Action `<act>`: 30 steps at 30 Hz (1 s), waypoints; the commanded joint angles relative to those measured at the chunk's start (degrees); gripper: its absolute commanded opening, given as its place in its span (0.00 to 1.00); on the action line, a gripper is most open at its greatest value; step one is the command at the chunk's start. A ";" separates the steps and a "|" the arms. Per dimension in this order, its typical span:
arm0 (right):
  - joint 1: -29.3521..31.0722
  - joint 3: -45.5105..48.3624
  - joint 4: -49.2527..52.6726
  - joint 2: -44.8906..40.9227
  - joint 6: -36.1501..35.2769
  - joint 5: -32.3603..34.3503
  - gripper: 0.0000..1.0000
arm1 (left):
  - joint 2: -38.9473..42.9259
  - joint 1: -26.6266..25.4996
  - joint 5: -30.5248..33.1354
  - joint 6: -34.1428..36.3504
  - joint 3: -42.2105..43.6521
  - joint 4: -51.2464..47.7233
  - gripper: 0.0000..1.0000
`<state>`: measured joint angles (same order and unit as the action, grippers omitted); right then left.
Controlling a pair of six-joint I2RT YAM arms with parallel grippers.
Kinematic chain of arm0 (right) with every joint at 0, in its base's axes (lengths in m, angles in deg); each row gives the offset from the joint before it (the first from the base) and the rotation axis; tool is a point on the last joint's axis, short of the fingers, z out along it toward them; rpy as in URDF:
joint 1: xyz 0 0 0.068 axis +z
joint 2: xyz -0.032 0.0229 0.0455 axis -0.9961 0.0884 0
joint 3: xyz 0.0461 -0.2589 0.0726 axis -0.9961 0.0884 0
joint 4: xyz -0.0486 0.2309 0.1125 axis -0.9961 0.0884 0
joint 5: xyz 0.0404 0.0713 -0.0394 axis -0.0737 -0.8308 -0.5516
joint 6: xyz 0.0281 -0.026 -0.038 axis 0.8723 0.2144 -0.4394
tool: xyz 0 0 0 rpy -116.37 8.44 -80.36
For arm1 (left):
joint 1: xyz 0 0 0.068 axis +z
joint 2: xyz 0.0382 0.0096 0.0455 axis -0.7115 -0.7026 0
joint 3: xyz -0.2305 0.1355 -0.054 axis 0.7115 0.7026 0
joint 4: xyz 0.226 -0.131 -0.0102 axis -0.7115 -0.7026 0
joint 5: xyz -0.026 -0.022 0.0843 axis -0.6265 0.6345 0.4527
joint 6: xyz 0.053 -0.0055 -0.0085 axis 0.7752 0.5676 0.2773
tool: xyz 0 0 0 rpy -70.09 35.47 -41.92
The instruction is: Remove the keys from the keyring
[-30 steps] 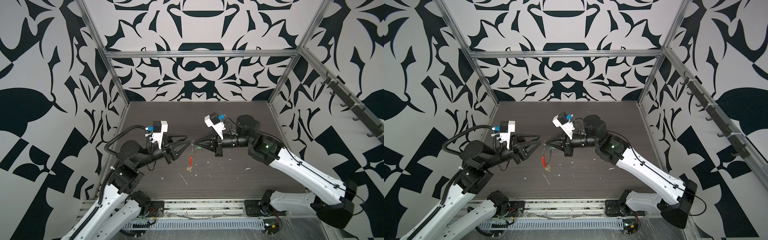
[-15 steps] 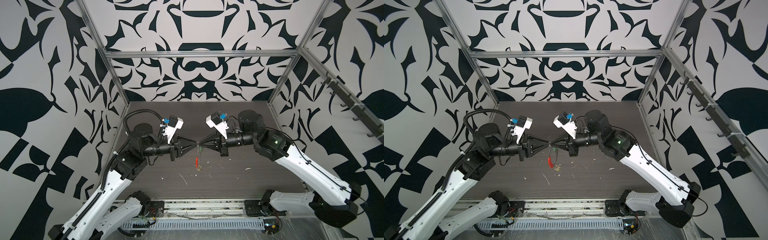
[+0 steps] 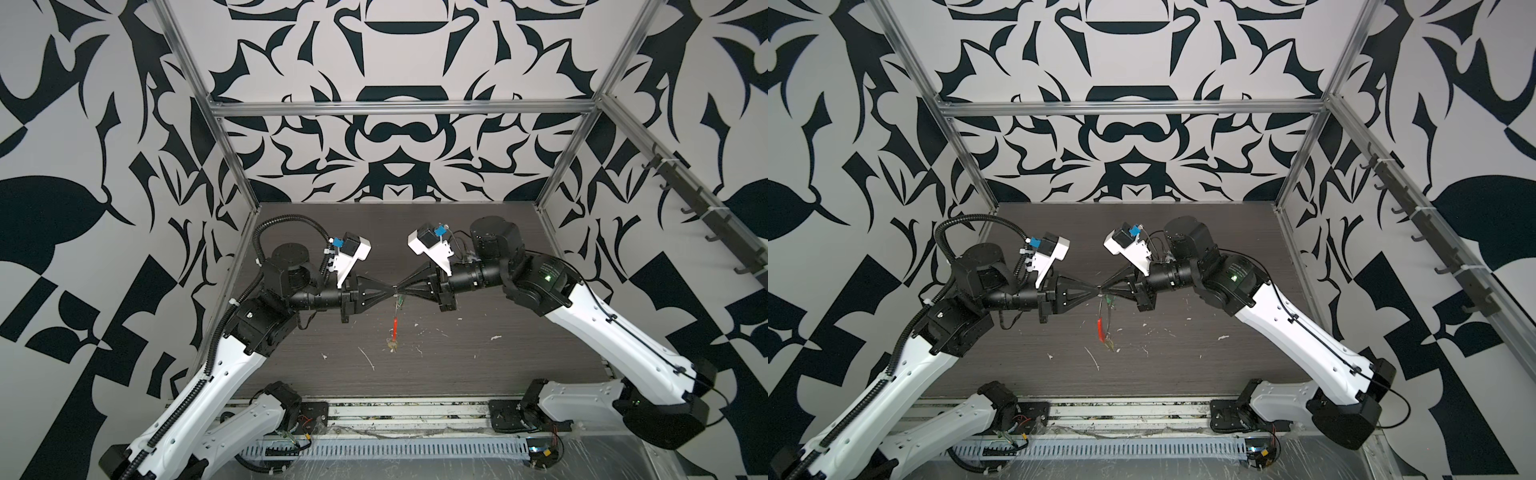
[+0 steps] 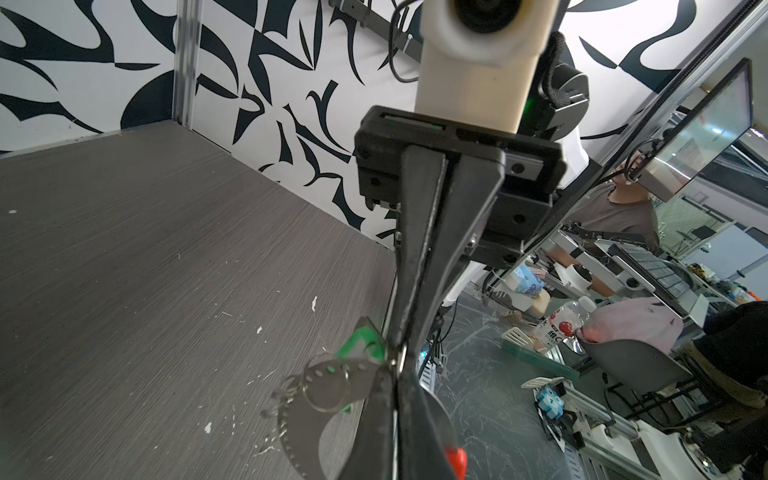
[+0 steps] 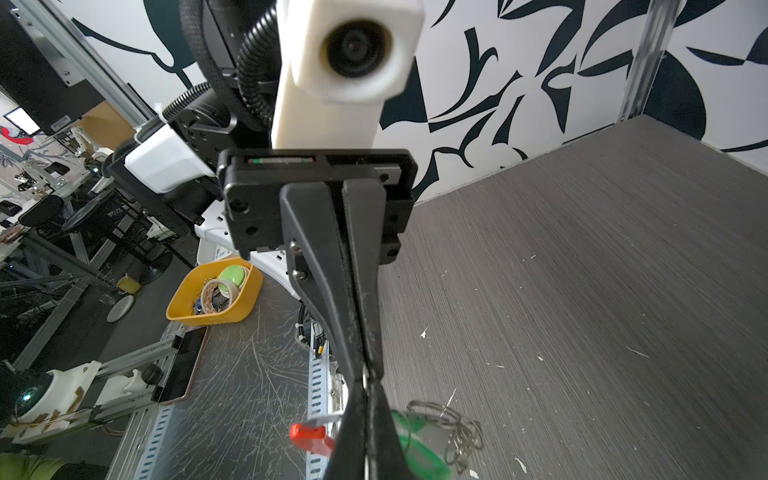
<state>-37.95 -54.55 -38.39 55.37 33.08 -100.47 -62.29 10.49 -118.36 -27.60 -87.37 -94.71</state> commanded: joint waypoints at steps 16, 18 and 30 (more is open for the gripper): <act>0.72 12.03 -22.02 -8.42 5.74 12.64 0.44 | 9.78 -0.20 10.10 -4.80 11.25 23.80 0.00; 0.88 14.68 -25.01 -9.16 6.45 12.28 0.46 | 10.35 -0.20 10.18 -5.26 12.03 25.88 0.00; 1.09 18.57 -31.69 -8.98 8.43 6.48 0.53 | 8.19 -0.20 4.29 -7.37 10.98 27.44 0.00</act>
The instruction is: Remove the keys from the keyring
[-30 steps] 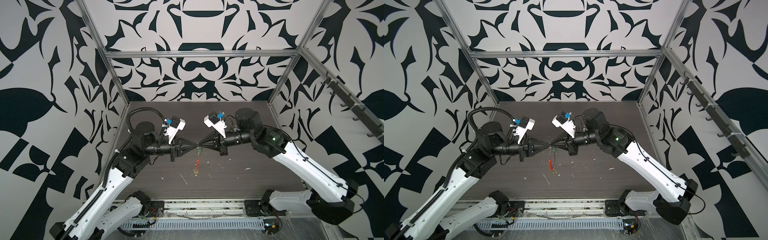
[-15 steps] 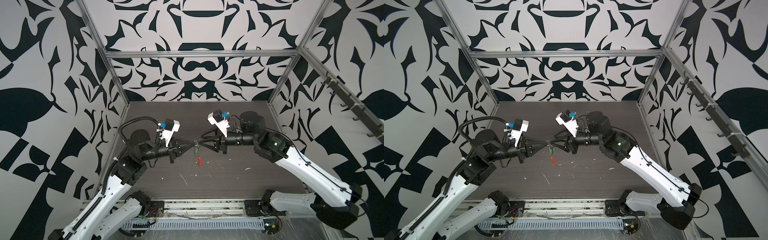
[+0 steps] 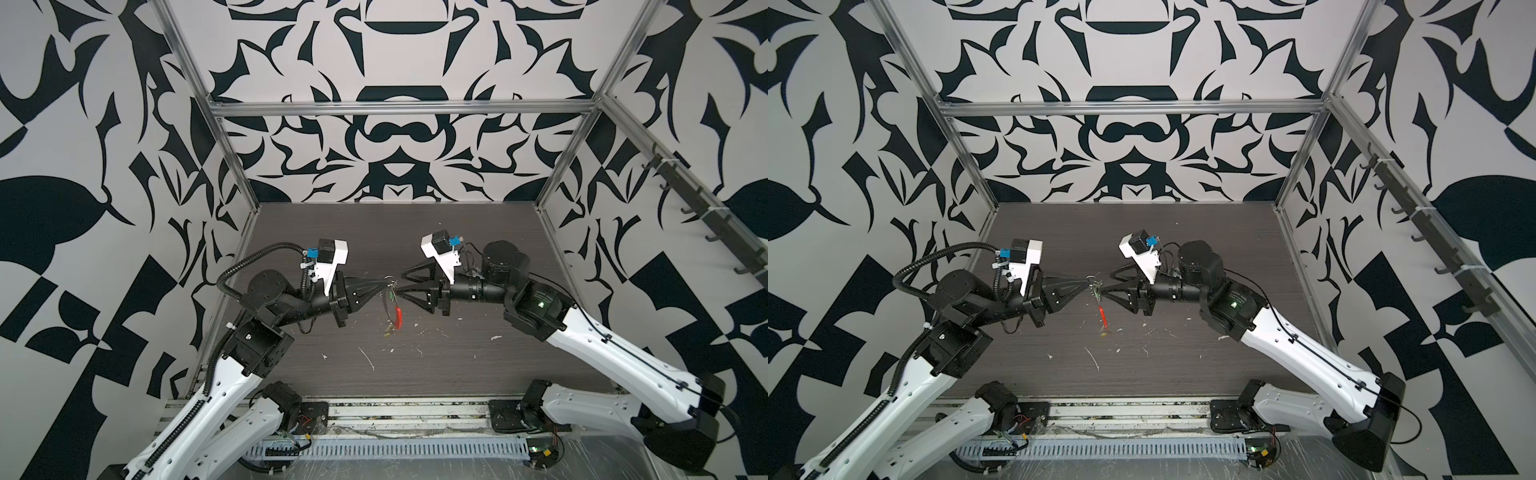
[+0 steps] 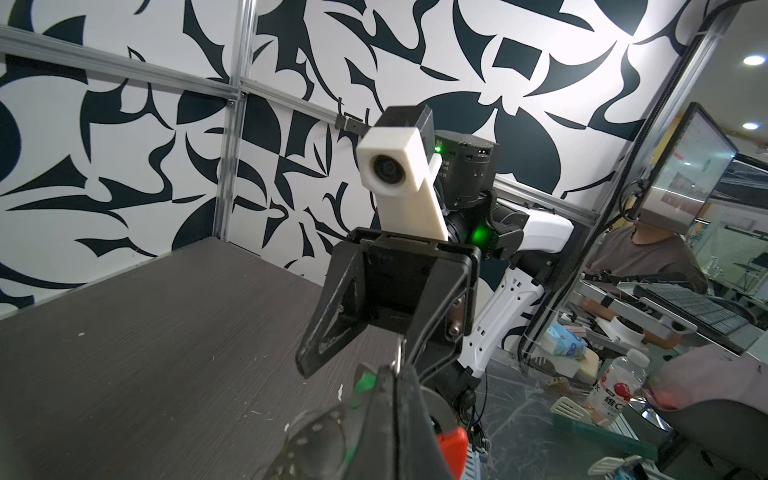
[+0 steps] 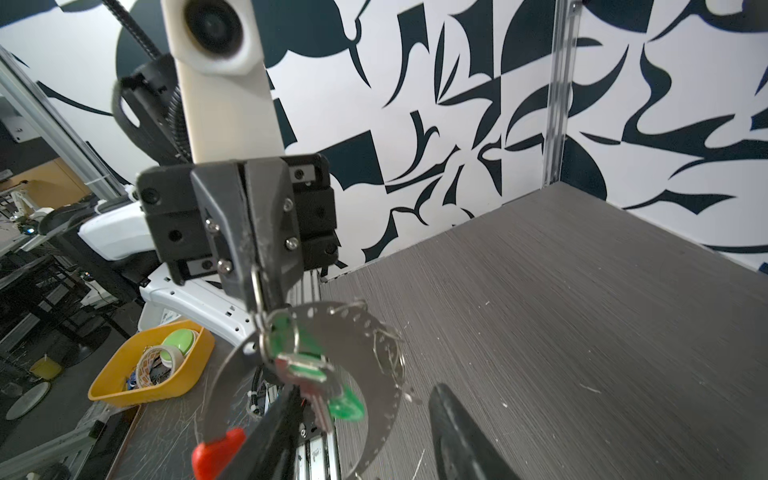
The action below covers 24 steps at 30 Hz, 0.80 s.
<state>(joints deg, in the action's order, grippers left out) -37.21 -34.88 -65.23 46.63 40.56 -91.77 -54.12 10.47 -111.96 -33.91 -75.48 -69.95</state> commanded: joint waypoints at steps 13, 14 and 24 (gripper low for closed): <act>1.00 -3.14 -3.58 1.31 1.10 -6.63 0.33 | 0.31 -0.17 1.00 -0.61 -1.08 1.18 0.00; 1.02 -3.14 -3.59 1.31 1.08 -6.53 0.30 | 0.39 -0.17 1.18 -0.63 -1.09 1.16 0.00; 1.05 -3.31 -2.28 1.21 1.02 -5.37 0.17 | 1.71 -0.17 4.08 0.56 -0.99 -0.85 0.00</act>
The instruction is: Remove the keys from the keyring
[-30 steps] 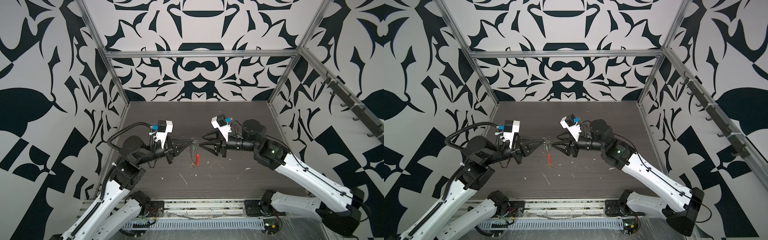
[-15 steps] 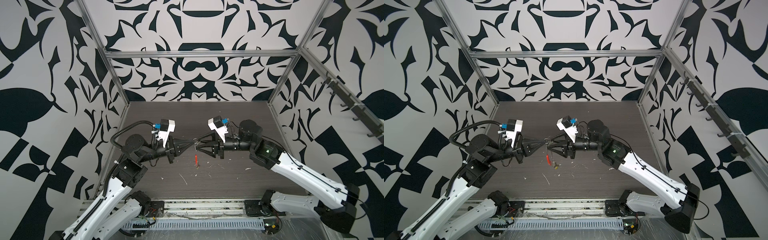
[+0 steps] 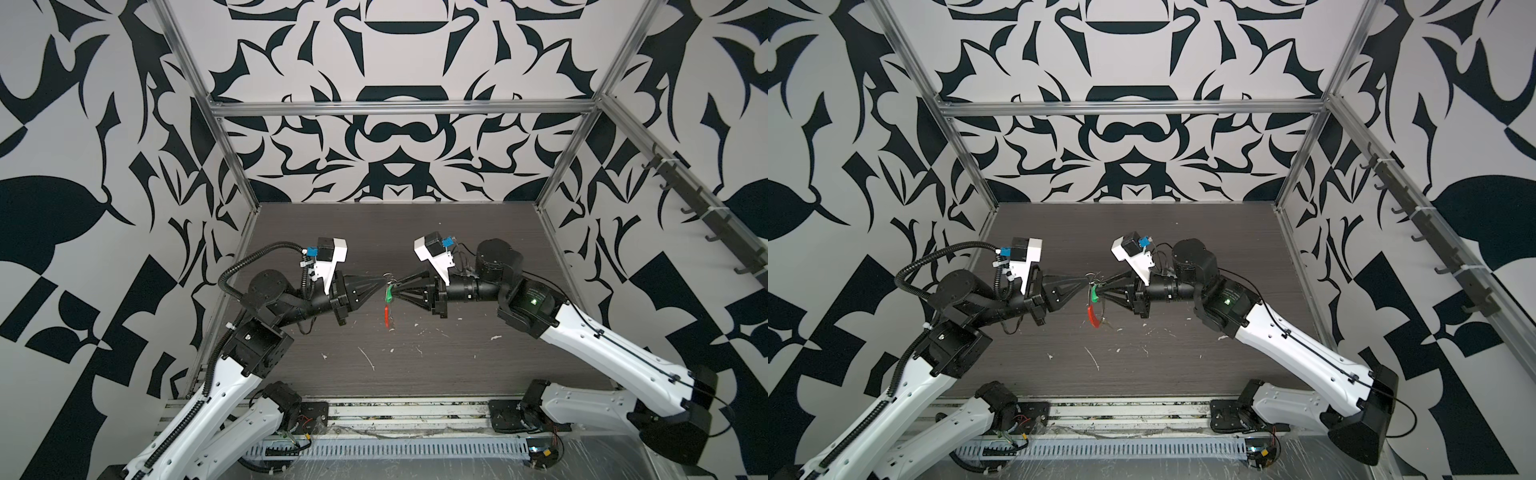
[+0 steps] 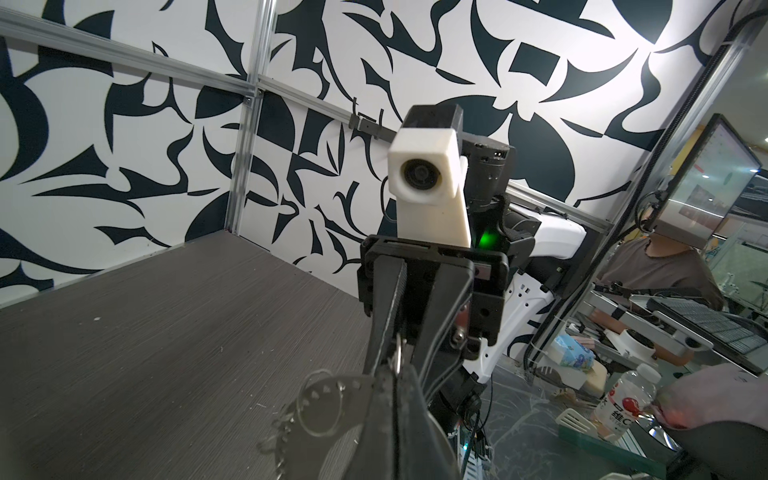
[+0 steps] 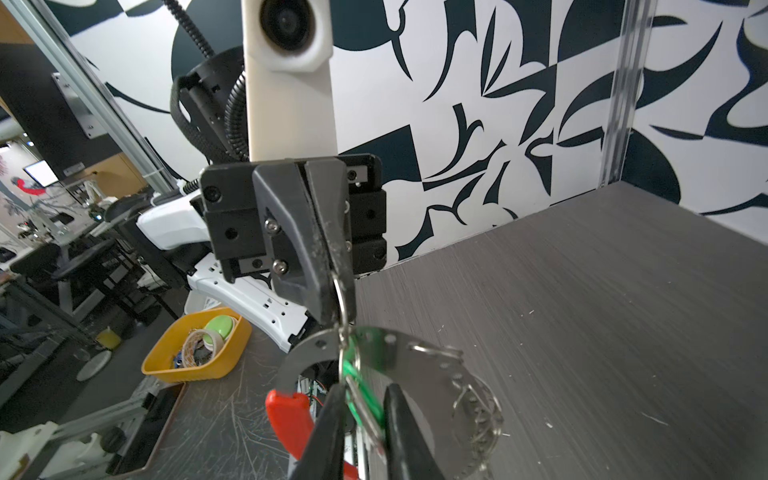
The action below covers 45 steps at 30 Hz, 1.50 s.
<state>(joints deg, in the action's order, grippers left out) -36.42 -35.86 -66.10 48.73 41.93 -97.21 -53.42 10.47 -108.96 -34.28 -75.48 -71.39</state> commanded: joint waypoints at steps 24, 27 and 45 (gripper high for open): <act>3.50 -4.97 6.30 4.08 -2.78 -2.26 0.00 | 2.01 -0.18 3.38 -2.75 2.23 7.79 0.00; 4.06 -5.08 7.33 5.00 -3.01 -1.94 0.00 | 1.96 -0.17 3.09 -3.24 2.51 8.67 0.00; 4.08 -6.72 3.87 -2.91 -3.33 8.98 0.44 | 4.39 -0.17 1.75 -1.82 3.01 6.08 0.00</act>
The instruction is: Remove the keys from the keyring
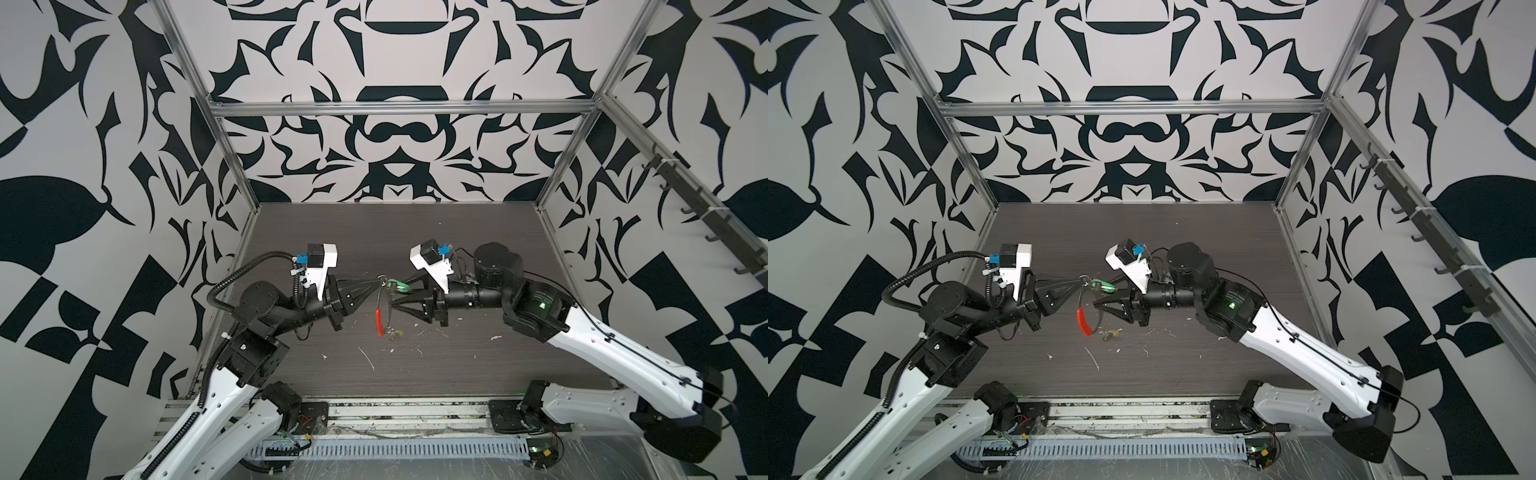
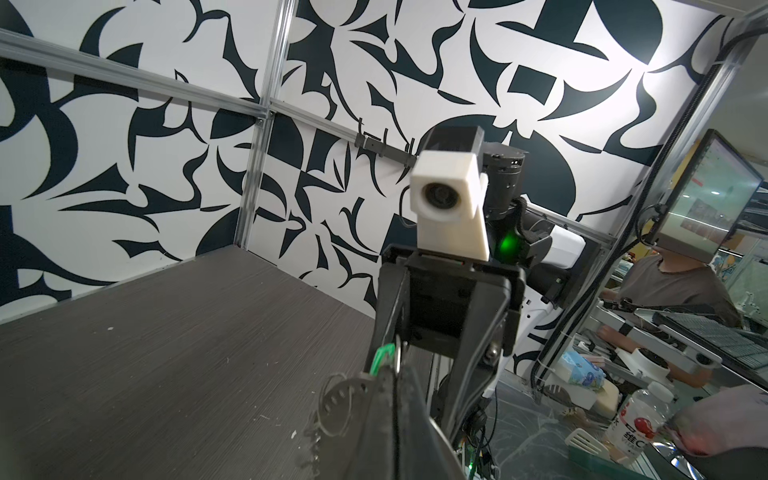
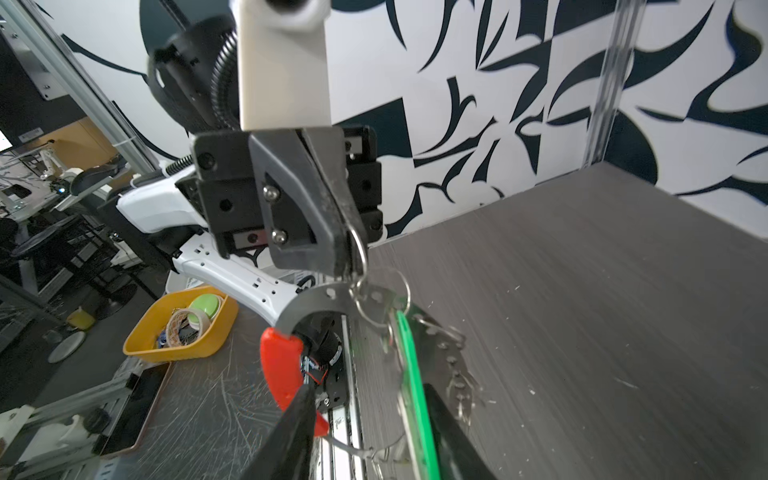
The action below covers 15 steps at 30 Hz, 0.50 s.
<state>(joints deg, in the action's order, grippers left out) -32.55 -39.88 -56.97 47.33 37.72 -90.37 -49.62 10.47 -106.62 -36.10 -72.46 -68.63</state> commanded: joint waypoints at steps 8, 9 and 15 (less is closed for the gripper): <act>0.21 -1.85 -15.00 0.59 4.60 1.60 0.44 | 0.51 -0.18 -0.77 -0.71 0.39 4.37 0.00; 0.26 -1.69 -15.52 0.61 4.78 1.66 0.44 | 0.54 -0.17 -0.77 -0.73 0.39 4.37 0.00; 0.21 -1.69 -14.99 -0.99 4.17 4.48 0.44 | 0.82 -0.17 -0.94 -0.64 0.48 4.35 0.00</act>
<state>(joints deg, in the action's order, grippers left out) -32.55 -40.76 -68.27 48.14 41.65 -87.09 -49.66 10.47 -106.82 -36.32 -72.46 -66.91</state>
